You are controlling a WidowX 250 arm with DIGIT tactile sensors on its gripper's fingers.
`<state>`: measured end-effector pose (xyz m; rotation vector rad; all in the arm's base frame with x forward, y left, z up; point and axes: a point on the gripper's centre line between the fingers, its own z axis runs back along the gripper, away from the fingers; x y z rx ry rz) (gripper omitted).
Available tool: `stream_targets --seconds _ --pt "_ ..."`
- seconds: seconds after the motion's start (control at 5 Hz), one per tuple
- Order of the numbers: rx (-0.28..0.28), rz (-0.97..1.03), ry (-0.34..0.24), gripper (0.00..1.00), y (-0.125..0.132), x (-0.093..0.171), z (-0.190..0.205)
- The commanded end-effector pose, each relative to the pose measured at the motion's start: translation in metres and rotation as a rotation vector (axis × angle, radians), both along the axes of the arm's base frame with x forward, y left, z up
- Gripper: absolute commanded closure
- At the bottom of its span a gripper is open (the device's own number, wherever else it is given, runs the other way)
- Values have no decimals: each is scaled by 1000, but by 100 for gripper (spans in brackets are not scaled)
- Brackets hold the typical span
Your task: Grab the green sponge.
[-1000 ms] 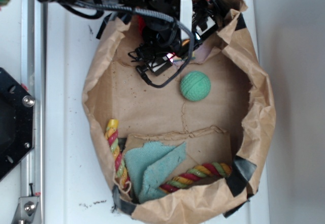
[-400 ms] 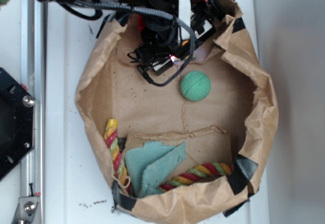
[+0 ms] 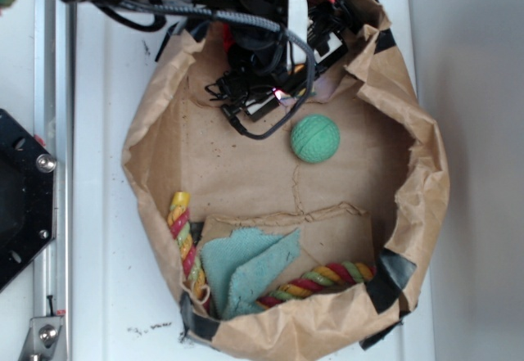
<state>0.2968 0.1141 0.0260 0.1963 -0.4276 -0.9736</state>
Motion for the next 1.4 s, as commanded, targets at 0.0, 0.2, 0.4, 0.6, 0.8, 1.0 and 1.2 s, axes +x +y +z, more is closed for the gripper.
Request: stream_targets --seconds 0.0,0.2,0.4,0.6,0.8,1.0,1.2 --pt "-119 216 -63 100 -1 4 57" --pt "-41 224 -42 100 -31 11 86" --pt "-52 30 -75 100 -60 11 114" --pt "-78 -114 -78 100 -68 13 134" --pt "-82 -181 -59 100 -73 16 151" --pt "-119 -155 -50 100 -66 13 158" --pt "-190 -147 53 100 -63 7 162"
